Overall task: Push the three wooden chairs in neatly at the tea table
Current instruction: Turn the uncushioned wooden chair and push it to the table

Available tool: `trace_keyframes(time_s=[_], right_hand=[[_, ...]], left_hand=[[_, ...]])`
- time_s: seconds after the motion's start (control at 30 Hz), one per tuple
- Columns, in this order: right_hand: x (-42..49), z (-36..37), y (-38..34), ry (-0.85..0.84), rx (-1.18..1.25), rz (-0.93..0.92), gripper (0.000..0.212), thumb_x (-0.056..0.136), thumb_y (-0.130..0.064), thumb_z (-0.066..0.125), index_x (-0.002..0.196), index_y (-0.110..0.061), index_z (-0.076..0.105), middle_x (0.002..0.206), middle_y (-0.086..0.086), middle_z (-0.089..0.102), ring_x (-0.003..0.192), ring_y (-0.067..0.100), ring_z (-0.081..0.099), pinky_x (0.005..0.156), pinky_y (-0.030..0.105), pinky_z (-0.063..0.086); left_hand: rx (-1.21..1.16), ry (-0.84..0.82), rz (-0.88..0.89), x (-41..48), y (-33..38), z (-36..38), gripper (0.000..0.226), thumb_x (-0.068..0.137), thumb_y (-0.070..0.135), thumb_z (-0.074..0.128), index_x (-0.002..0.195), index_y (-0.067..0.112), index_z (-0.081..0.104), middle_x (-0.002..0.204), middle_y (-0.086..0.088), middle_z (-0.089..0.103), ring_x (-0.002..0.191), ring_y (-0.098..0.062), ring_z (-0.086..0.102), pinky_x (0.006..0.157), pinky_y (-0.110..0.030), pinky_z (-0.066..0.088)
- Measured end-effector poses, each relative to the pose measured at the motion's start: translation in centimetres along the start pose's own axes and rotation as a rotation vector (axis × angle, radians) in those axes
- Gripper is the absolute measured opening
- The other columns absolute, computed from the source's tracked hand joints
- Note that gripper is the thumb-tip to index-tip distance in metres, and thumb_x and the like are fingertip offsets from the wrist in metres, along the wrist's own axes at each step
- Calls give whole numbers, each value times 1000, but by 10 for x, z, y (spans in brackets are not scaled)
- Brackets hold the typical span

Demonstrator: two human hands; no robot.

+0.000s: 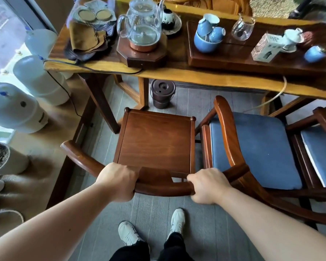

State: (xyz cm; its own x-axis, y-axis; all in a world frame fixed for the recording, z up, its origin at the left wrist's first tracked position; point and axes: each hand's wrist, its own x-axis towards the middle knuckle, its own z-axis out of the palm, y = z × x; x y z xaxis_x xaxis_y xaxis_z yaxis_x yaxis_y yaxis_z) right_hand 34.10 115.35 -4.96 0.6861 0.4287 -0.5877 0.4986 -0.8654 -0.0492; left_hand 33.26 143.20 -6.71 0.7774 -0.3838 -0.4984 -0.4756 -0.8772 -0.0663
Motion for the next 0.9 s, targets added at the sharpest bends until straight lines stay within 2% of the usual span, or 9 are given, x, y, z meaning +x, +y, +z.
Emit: trace_keyframes(time_s=[0.07,0.17,0.33,0.43,0.6,0.7,0.8,0.9], right_hand=[[-2,0,0,11,20,11,20,74,-37,59,92,-28,62,80,-6,63,80,23,64,70,33,45],[0,0,-3,27,24,19,21,74,-36,60,93,-29,63,82,-5,64,82,23,64,74,34,45],[-4,9,-6,47,33,27,22,75,-38,61,95,-28,64,82,-6,64,83,24,64,75,34,45],[-14,15,-4,41,26,23,24,74,-36,60,96,-27,63,84,-4,67,82,25,65,69,32,43],[-21,12,4,-4,1,3,22,76,-37,59,96,-28,59,87,-2,66,82,27,64,61,31,38],[-20,15,2,-1,-5,1,24,76,-39,60,97,-27,58,87,-2,66,81,26,64,62,32,43],[-19,18,1,29,14,24,25,78,-42,60,97,-26,57,89,-3,66,85,25,64,67,34,47],[-20,22,-1,77,19,48,42,79,-57,60,108,-27,54,104,-3,62,100,22,59,88,40,43]], left_hand=[[12,-10,26,1,0,-2,13,69,26,45,75,22,56,61,6,57,55,-21,56,53,-26,47],[42,-36,56,-1,-3,-5,17,72,28,43,82,25,57,64,6,59,56,-20,57,51,-26,39],[53,-55,56,-2,-1,-6,18,73,28,43,83,27,57,67,8,60,60,-17,59,55,-26,46],[32,-62,46,-7,9,-4,13,74,28,45,80,25,56,66,6,58,60,-19,59,56,-26,45],[10,-40,25,-8,18,2,21,71,29,44,81,22,60,70,5,63,60,-21,61,56,-26,47],[19,-14,34,-9,16,4,22,71,30,42,83,23,60,69,6,63,60,-20,61,57,-27,49],[-3,29,60,-10,15,4,22,76,35,45,95,28,53,77,7,64,69,-20,63,59,-29,48],[-15,68,105,-10,14,6,37,82,53,47,107,26,48,92,7,64,84,-20,63,66,-32,49]])
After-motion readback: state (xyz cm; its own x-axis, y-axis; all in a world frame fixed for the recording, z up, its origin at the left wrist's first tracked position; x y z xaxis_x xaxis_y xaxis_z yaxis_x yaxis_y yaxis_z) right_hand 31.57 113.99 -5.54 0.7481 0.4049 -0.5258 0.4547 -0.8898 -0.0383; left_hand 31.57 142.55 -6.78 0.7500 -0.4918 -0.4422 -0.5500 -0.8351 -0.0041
